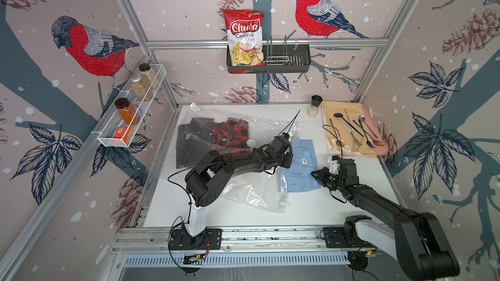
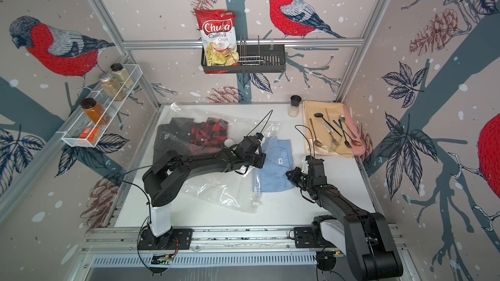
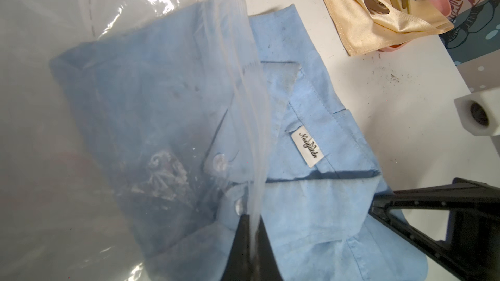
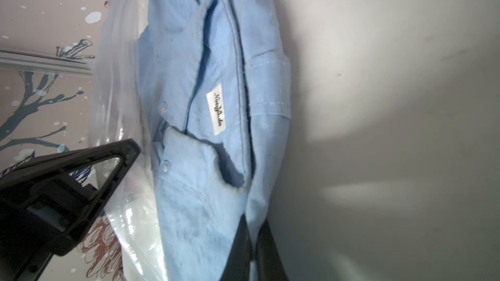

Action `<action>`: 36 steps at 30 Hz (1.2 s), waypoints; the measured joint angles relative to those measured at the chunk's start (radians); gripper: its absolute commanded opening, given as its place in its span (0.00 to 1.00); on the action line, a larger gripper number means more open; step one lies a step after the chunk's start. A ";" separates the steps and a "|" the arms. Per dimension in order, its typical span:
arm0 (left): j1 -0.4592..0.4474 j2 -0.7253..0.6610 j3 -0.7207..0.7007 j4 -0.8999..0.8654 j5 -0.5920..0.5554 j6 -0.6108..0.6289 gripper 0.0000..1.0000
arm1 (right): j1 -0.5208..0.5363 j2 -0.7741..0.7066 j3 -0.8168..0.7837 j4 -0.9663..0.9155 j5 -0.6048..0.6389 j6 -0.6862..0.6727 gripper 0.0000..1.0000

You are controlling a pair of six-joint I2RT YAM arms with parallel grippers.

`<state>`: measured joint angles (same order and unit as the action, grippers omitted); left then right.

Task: Place the folded shirt into the vacuum bag
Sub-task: Place the shirt in the vacuum bag.

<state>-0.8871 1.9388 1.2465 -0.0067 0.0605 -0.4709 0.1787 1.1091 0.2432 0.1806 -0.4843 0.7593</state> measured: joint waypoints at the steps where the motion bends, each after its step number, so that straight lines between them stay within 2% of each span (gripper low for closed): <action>1: 0.000 -0.004 0.000 -0.004 0.000 0.000 0.00 | 0.016 0.006 0.011 0.002 -0.006 0.003 0.03; 8: 0.000 -0.039 0.003 -0.010 0.010 0.003 0.00 | 0.136 0.088 0.060 0.087 -0.019 0.052 0.01; 16: 0.000 -0.054 0.005 -0.010 0.046 -0.003 0.00 | 0.233 0.235 0.047 0.269 0.010 0.142 0.00; 26: 0.000 -0.094 0.001 -0.008 0.052 -0.016 0.00 | 0.293 0.431 0.153 0.458 0.055 0.217 0.00; 36: 0.000 -0.158 -0.008 -0.004 0.043 -0.028 0.00 | 0.301 0.519 0.159 0.566 0.055 0.233 0.00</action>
<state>-0.8875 1.7805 1.2385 -0.0109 0.1040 -0.4988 0.4793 1.6279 0.4023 0.7467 -0.4297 0.9924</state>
